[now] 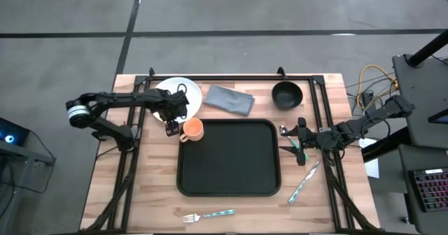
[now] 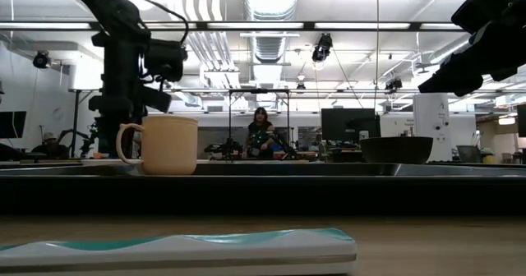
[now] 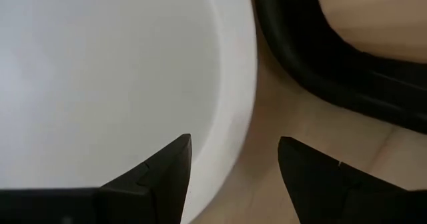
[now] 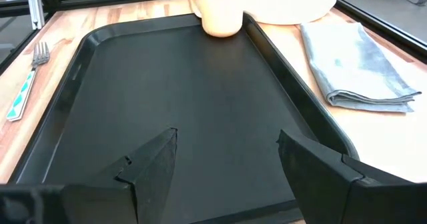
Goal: Set up tray
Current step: Put the white plate on the black serving tray to the bottom of the orange mug
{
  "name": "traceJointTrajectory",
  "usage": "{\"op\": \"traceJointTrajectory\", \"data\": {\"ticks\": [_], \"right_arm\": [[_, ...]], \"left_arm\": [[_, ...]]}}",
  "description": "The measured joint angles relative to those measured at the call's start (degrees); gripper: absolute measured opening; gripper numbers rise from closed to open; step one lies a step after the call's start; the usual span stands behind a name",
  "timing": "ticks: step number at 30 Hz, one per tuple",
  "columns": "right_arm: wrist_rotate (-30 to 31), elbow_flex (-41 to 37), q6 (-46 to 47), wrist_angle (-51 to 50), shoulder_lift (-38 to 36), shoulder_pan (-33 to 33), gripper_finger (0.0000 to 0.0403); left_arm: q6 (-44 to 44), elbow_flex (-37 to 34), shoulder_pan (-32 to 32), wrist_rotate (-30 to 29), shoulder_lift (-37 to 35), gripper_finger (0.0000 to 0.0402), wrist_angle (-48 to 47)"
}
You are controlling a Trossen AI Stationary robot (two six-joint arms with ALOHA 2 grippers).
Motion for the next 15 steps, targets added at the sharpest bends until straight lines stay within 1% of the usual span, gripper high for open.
{"op": "traceJointTrajectory", "data": {"ticks": [5, 12, 15], "right_arm": [[0.0, 0.0, 0.0, -0.1, 0.0, 0.0, 0.0249], [0.0, 0.0, 0.0, -0.6, 0.0, 0.0, 0.0249], [0.0, 0.0, 0.2, -0.8, 0.0, 0.0, 0.0249]], "left_arm": [[0.0, 0.0, 0.0, 1.5, 1.3, 0.0203, 0.9], [-0.2, -0.2, 0.0, 1.6, 2.4, 0.0203, 1.6], [-0.5, -1.5, 0.0, 1.6, 2.5, 0.0203, 2.8]]}}
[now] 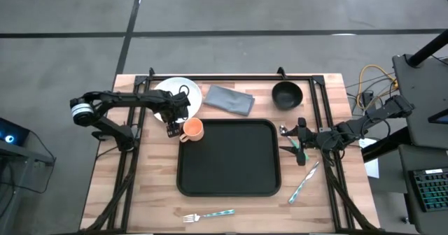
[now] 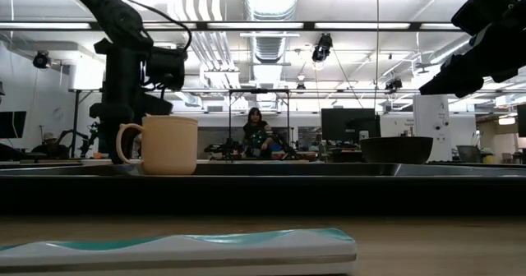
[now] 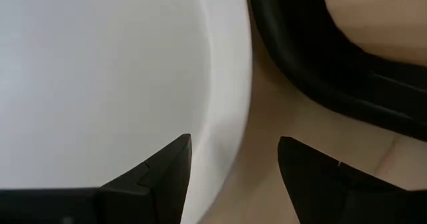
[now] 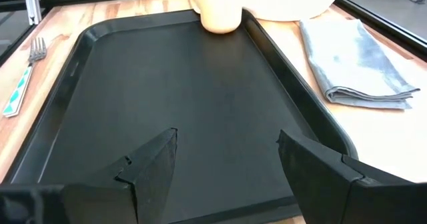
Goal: Set up tray
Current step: Put the white plate on the black serving tray to the bottom of the orange mug
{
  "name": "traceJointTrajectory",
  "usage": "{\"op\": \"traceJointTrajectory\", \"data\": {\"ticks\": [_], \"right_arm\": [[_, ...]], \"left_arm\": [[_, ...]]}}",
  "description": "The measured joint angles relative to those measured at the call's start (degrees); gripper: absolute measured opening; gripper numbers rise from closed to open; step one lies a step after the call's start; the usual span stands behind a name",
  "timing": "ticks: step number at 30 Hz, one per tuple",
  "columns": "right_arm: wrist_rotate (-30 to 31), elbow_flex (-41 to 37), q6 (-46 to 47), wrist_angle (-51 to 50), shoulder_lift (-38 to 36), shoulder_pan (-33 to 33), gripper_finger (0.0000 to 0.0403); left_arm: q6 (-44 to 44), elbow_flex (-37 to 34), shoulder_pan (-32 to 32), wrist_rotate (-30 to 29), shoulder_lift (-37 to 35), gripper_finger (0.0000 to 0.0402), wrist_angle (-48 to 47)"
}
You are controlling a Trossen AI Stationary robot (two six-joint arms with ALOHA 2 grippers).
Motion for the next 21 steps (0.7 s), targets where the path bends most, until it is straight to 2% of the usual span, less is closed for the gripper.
{"op": "traceJointTrajectory", "data": {"ticks": [10, 15, 18, 21], "right_arm": [[-0.3, 0.0, 0.5, 0.0, 0.0, 0.0, 0.0249], [-3.7, 0.0, 1.5, 0.0, 0.0, 0.0, 0.0249], [-4.7, 0.0, 1.5, 0.0, 0.0, 0.0, 0.0249], [-4.7, 0.0, 1.4, 0.0, 0.0, 0.0, 0.0249]], "left_arm": [[0.1, -3.9, 0.5, 0.5, -0.1, 0.0203, 6.6], [0.5, -4.6, 0.7, -0.2, -0.2, 0.0202, 9.1], [0.5, -4.0, 0.7, -0.4, -0.1, 0.0186, 9.1], [0.5, -3.4, 0.8, -0.7, -0.1, 0.015, 9.3]]}}
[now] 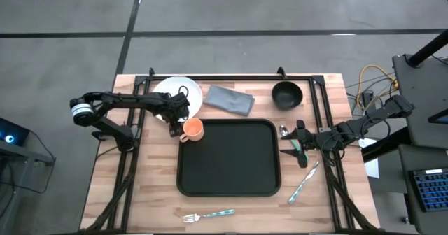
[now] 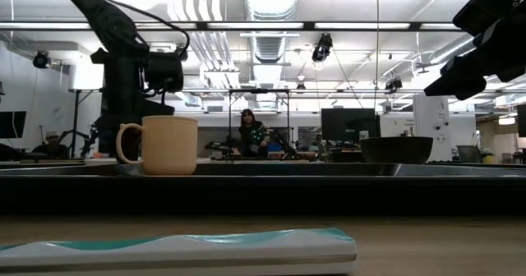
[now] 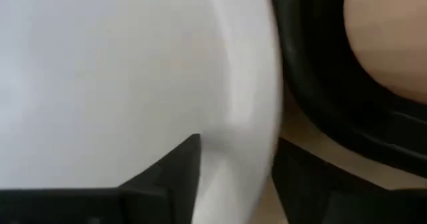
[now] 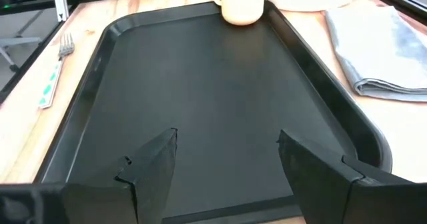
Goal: Set up tray
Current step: Put the white plate on the black serving tray to the bottom of the orange mug
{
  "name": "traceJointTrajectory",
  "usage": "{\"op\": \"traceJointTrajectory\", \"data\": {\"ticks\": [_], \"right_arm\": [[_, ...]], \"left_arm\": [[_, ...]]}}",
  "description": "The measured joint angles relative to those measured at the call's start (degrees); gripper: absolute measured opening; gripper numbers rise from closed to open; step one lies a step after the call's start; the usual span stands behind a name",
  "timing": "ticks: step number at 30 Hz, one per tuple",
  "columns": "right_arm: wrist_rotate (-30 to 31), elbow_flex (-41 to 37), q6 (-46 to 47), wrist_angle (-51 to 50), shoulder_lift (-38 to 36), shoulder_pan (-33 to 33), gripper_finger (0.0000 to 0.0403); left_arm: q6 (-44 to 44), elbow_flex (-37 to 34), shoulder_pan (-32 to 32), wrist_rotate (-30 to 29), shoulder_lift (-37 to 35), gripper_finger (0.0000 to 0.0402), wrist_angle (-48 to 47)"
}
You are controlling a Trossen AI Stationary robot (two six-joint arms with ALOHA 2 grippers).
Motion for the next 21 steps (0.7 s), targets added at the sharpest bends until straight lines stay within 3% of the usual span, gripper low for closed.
{"op": "traceJointTrajectory", "data": {"ticks": [9, 21], "right_arm": [[0.0, 0.0, -1.4, 0.1, 0.0, 0.0, 0.0242], [0.0, 0.0, -1.7, 0.1, 0.0, 0.0, 0.023]], "left_arm": [[0.0, -0.3, -0.1, 0.0, -0.1, 0.0015, 0.0], [-5.1, 2.7, -0.2, -0.5, -1.5, 0.0001, -6.6]]}}
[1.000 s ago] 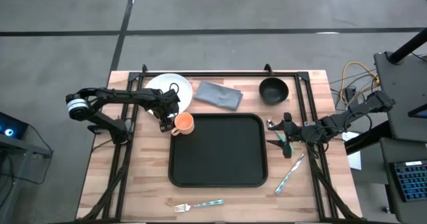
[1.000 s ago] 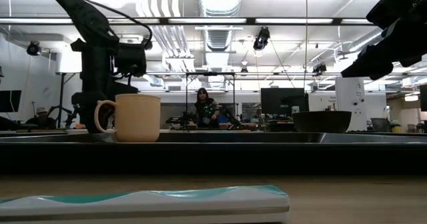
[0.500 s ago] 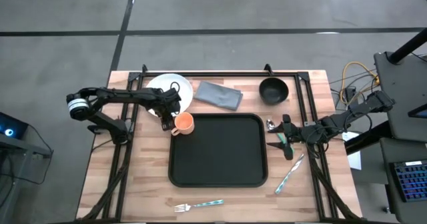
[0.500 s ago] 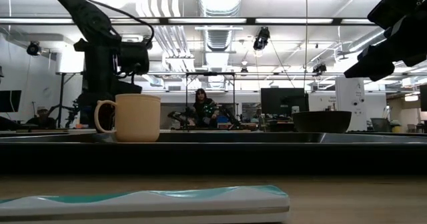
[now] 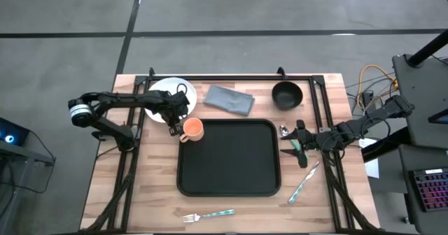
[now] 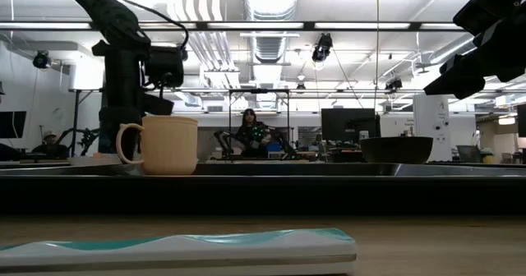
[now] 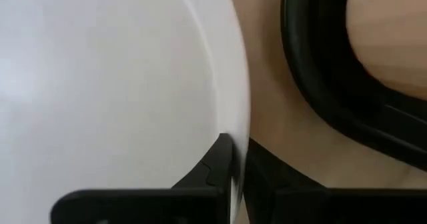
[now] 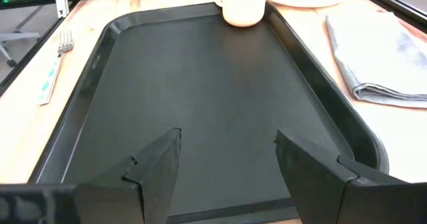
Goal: Set up tray
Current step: Put the white plate on the black serving tray to the bottom of the orange mug
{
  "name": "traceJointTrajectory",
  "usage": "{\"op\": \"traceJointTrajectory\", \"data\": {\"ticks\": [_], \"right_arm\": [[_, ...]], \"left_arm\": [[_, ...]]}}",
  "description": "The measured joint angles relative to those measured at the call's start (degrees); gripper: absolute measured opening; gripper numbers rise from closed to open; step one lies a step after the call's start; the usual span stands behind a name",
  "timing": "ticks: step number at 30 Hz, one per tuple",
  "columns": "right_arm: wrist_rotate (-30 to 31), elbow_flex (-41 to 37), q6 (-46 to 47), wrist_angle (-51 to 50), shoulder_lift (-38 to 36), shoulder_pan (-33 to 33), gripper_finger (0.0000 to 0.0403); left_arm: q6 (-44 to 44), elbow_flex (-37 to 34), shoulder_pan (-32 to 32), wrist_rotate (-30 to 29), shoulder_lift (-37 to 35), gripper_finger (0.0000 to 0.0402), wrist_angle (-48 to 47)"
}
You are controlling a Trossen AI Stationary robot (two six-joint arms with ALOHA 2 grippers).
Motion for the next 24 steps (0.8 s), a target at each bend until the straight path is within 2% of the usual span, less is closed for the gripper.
{"op": "traceJointTrajectory", "data": {"ticks": [10, 15, 24], "right_arm": [[0.1, 0.0, 0.1, 1.0, 0.0, 0.0, 0.0229], [0.2, 0.0, 0.0, 1.2, 0.0, 0.0, 0.0228], [0.2, 0.0, -0.9, 1.2, 0.0, 0.0, 0.0228]], "left_arm": [[-6.1, 7.6, -3.4, -0.5, -6.1, 0.0001, -9.4], [-8.4, 15.5, -6.9, -2.9, -6.9, 0.0002, -17.1], [-10.8, 31.3, -15.0, -8.5, -5.3, 0.0001, -24.6]]}}
